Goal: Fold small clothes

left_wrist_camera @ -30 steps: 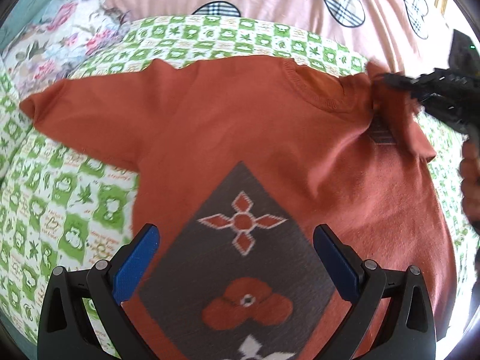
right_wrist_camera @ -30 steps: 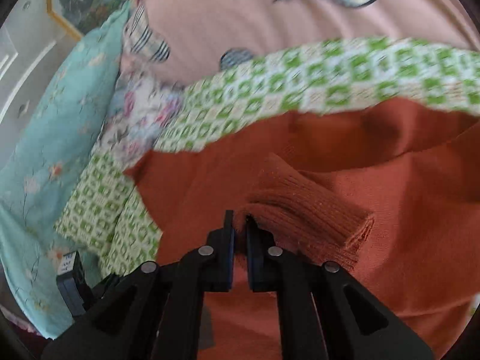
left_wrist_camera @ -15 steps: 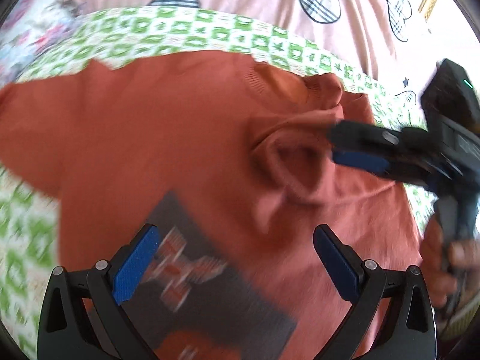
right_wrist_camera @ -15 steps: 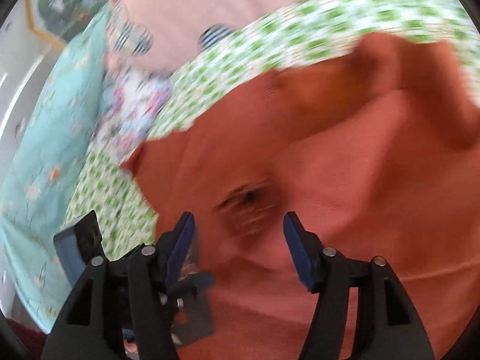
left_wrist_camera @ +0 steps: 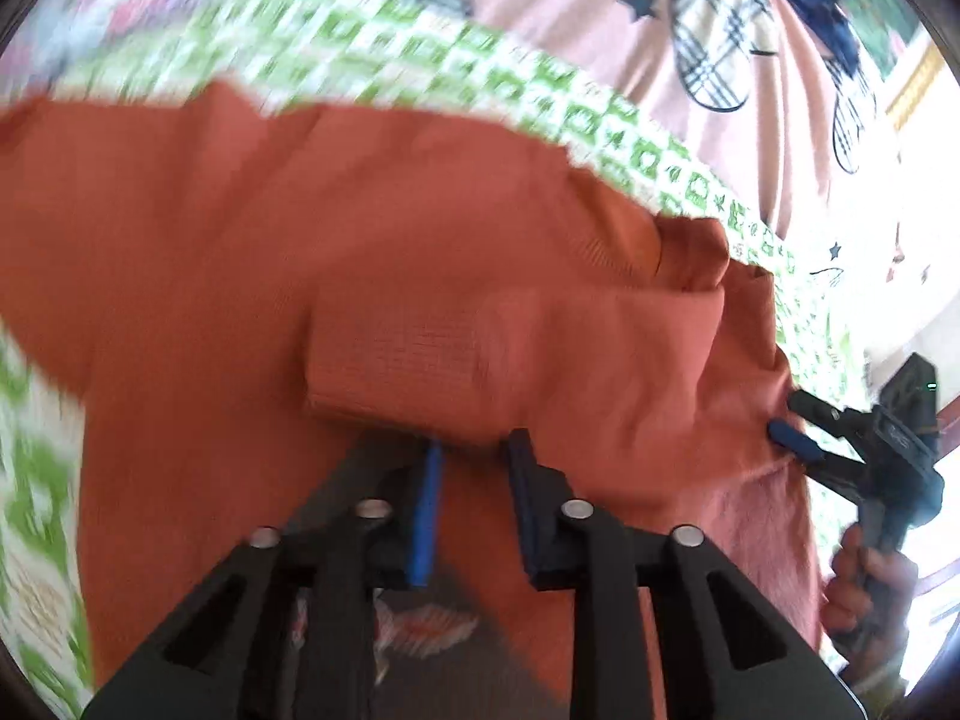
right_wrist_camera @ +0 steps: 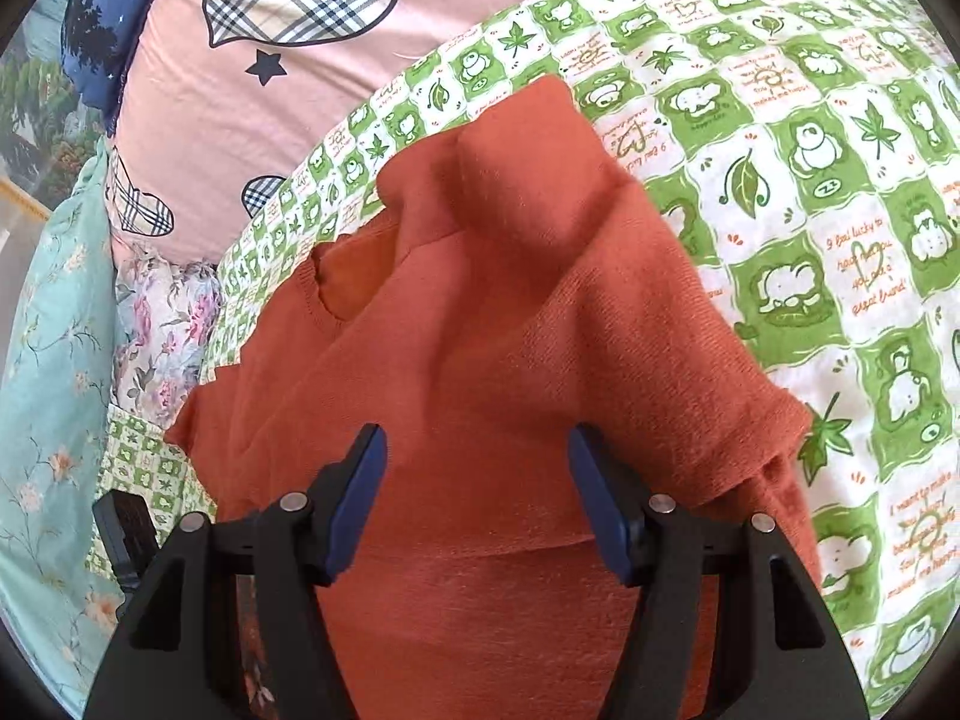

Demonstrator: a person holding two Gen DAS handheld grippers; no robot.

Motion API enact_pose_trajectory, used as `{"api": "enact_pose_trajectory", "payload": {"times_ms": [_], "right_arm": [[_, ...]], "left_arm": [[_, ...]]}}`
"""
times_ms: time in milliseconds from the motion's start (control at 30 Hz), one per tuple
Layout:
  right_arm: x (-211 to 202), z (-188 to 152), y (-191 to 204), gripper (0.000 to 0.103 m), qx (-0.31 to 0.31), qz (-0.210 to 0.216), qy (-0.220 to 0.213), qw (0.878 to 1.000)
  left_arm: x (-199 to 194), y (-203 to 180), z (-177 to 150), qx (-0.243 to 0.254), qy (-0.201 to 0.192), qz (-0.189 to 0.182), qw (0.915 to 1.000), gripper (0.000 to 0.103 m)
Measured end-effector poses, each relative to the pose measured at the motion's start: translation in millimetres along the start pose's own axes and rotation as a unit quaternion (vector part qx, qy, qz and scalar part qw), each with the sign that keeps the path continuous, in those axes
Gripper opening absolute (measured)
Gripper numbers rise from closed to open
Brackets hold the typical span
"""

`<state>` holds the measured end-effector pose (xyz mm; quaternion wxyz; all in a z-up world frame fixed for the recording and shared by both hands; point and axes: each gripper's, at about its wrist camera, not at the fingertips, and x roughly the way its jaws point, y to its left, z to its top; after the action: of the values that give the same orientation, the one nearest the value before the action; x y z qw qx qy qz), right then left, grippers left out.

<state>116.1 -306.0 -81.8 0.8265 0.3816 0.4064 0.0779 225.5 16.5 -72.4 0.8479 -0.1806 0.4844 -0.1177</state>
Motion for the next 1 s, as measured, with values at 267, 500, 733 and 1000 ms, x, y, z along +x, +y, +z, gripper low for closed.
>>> {"api": "enact_pose_trajectory", "payload": {"times_ms": [267,500,733,1000], "right_arm": [[-27,7,0,0.064,-0.009,-0.014,-0.031,0.999],[-46,20,-11,0.064,-0.015,-0.045,-0.06,0.997],[-25,47,-23,0.064,-0.029,-0.075,-0.055,0.995],[12,94,-26,0.064,-0.065,-0.102,-0.031,0.992]], "left_arm": [[12,-2,20,-0.028,-0.001,-0.044,0.9986,0.08],[-28,-30,37,0.024,-0.1,-0.084,0.9912,0.005],[-14,-2,0,0.059,-0.032,-0.05,0.9965,0.023],[4,0,29,0.046,-0.024,-0.07,0.9962,0.005]]}}
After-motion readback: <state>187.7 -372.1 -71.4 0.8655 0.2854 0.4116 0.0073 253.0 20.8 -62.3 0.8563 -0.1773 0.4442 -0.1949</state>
